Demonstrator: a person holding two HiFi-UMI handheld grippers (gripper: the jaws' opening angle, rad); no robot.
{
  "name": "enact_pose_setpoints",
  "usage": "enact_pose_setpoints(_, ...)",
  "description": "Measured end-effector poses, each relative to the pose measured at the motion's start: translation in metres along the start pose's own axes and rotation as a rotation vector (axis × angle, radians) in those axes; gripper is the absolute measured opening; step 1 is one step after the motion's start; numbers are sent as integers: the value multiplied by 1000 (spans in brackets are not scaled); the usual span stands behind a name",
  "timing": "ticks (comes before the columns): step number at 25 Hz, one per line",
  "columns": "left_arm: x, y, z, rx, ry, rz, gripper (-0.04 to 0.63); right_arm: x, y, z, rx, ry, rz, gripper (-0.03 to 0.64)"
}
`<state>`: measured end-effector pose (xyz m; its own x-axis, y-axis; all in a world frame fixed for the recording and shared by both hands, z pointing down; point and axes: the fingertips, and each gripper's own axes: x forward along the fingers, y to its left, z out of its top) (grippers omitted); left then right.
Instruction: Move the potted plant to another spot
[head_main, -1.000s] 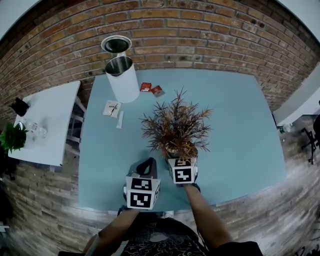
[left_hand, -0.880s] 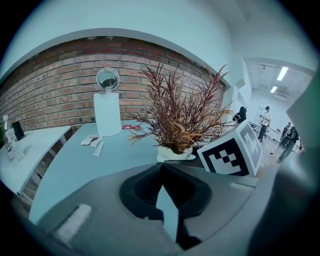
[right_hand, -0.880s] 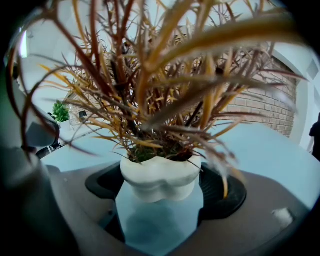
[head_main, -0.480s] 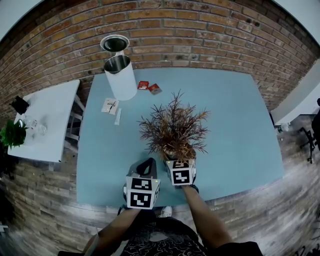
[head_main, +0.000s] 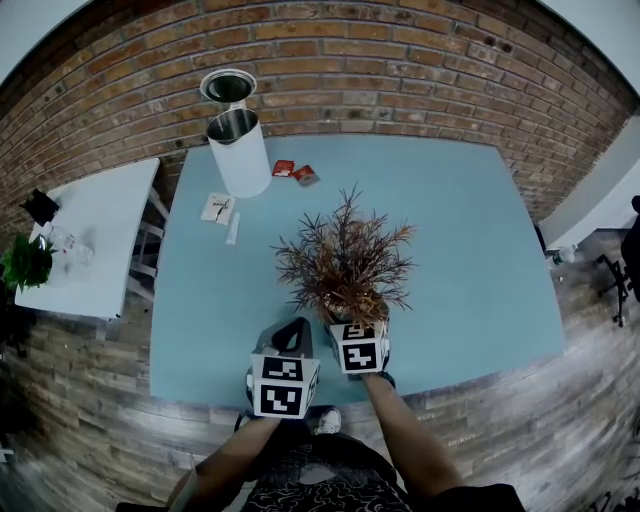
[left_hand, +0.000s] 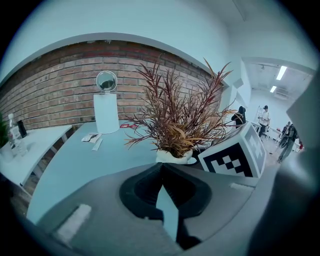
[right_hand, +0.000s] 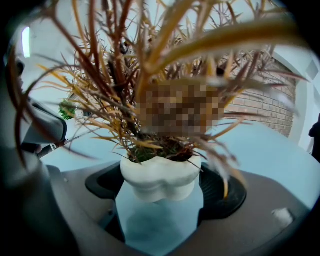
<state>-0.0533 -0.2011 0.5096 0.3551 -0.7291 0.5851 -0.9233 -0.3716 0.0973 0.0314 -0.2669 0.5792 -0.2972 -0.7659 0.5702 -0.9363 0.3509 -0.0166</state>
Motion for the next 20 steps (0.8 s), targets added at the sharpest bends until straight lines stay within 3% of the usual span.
enact_pose_setpoints(20,10,5,3,6,-18,1,-2,9,-5,-1,10,-5,-11,468)
